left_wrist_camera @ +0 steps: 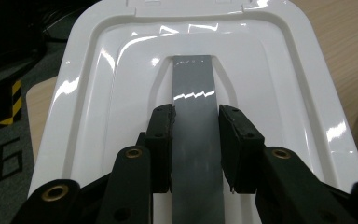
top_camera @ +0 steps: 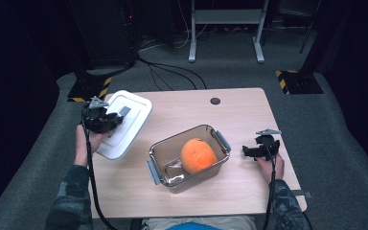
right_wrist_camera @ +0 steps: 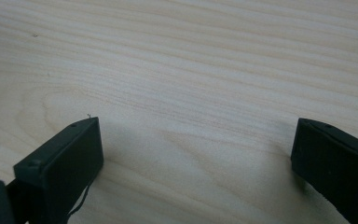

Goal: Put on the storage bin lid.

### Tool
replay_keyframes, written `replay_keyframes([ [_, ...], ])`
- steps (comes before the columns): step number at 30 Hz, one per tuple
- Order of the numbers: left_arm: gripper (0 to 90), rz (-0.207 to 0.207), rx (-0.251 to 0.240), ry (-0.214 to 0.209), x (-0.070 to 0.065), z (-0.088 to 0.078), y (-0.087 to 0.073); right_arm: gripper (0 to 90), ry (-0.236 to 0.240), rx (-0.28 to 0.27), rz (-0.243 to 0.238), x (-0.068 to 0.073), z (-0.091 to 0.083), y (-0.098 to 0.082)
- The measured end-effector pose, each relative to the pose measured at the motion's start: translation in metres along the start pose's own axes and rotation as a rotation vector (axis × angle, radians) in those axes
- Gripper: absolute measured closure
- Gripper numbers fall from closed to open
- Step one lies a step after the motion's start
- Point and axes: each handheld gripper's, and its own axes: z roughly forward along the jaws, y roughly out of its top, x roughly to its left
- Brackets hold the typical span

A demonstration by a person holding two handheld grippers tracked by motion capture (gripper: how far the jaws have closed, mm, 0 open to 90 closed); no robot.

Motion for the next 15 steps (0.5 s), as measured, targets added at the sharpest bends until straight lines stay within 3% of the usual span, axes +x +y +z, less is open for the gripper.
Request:
replay_keyframes([
  [15, 66.4, 0.091, -0.022, -0.112, -0.042, -0.004, 0.029, 1.6, 0.002, -0.001, 0.000, 0.000, 0.000, 0.000],
])
